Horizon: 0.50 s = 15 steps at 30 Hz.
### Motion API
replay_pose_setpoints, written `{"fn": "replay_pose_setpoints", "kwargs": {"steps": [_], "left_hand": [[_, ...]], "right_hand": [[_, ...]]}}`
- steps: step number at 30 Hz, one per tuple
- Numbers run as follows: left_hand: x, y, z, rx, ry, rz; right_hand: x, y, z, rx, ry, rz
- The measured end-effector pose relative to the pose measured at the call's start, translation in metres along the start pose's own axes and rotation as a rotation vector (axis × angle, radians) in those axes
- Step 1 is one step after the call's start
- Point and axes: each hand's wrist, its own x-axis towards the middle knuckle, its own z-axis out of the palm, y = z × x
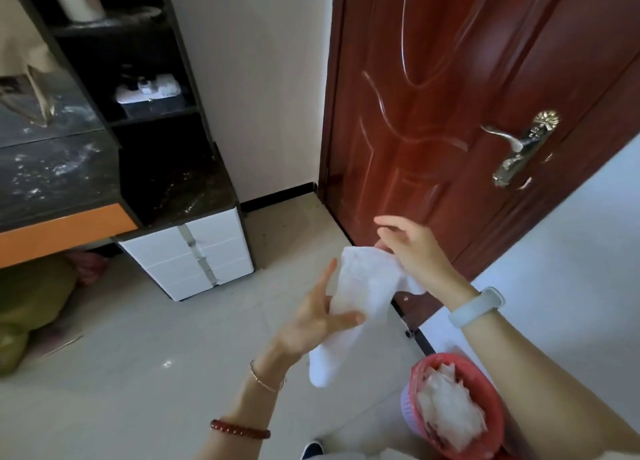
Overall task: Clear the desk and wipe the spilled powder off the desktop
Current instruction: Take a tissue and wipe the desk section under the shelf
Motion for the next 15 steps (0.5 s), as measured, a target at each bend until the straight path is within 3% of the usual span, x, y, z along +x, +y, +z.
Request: {"fn": "replay_pose_setpoints", "kwargs": {"steps": [2, 3, 5, 8, 10, 13, 15], "left_hand": [[-0.004, -0.001, -0.011, -0.003, 0.111, 0.062], [-0.007, 0.001, -0.018, -0.021, 0.133, 0.095], [-0.014, 0.006, -0.031, -0.058, 0.150, 0.144], [-0.023, 0.015, -0.046, -0.148, 0.138, 0.174], [-0.026, 0.019, -0.051, -0.214, 0.094, 0.161], [-0.028, 0.019, -0.057, -0.197, 0.099, 0.118], [-0.029, 0.018, -0.060, -0.069, 0.159, 0.102]], "right_hand": [[0.005, 0.022, 0.013, -0.090, 0.172, 0.088], [0.004, 0.036, 0.025, -0.127, 0.167, 0.146], [-0.010, 0.060, 0.054, -0.021, -0.025, 0.290], [-0.039, 0.065, 0.098, 0.374, -0.502, 0.546], [-0.046, 0.059, 0.109, 0.619, -0.626, 0.448], [-0.042, 0.033, 0.102, 0.940, -0.491, 0.252], [-0.037, 0.020, 0.094, 0.894, -0.385, 0.142]]}}
